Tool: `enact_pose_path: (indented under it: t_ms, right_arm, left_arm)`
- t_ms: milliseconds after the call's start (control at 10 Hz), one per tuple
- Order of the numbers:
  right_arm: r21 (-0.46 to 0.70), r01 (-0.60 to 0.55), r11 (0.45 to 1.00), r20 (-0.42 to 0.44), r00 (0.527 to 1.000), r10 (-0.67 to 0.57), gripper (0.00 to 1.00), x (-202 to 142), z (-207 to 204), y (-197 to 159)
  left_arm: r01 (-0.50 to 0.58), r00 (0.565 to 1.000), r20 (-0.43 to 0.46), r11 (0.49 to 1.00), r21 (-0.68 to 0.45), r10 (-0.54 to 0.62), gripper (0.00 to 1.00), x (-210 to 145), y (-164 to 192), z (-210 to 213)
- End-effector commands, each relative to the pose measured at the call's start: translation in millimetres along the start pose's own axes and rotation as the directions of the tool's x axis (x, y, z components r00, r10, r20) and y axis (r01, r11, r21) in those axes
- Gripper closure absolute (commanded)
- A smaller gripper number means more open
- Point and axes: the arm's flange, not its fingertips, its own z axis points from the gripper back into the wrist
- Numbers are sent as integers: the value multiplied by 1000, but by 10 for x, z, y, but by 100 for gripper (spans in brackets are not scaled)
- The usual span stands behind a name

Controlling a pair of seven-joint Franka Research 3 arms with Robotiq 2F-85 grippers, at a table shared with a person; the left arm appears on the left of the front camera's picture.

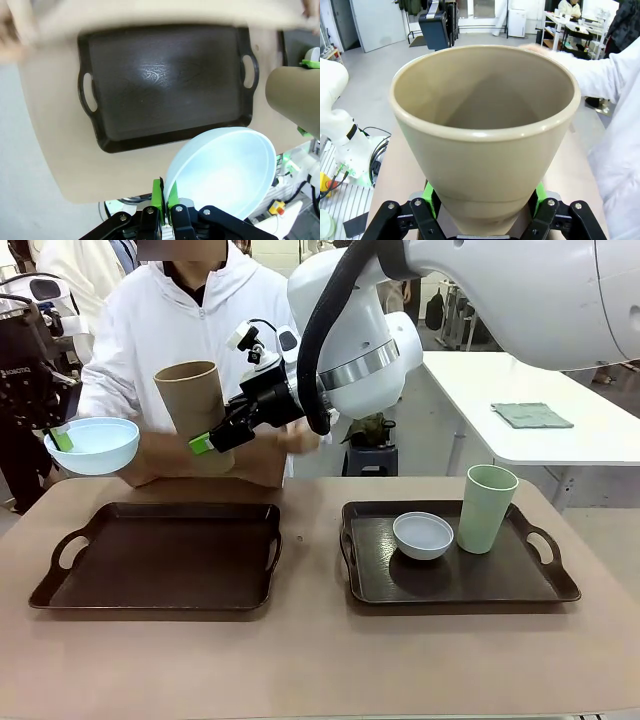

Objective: Set up a tray with a mat and arrange the tableware.
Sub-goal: Place the Picnic Bowl and Reusable plastic cup back onto the Handle tray in front of the human's position.

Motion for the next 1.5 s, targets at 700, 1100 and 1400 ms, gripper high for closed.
enact_pose_path:
  t_ms: [700,1100,1400]
  right_arm:
    - [8,-20,1000,14,1000,20,78,-15,-1,-14]
    - [8,-20,1000,14,1000,20,78,-15,-1,-14]
    - [8,-20,1000,14,1000,20,78,-15,-1,-14]
  left_arm:
    - [2,1000,0,1000,1,-2,100,-5,-11,-2]
    - [2,1000,0,1000,1,-2,100,-5,-11,-2]
    - [2,1000,0,1000,1,-2,100,-5,-11,-2]
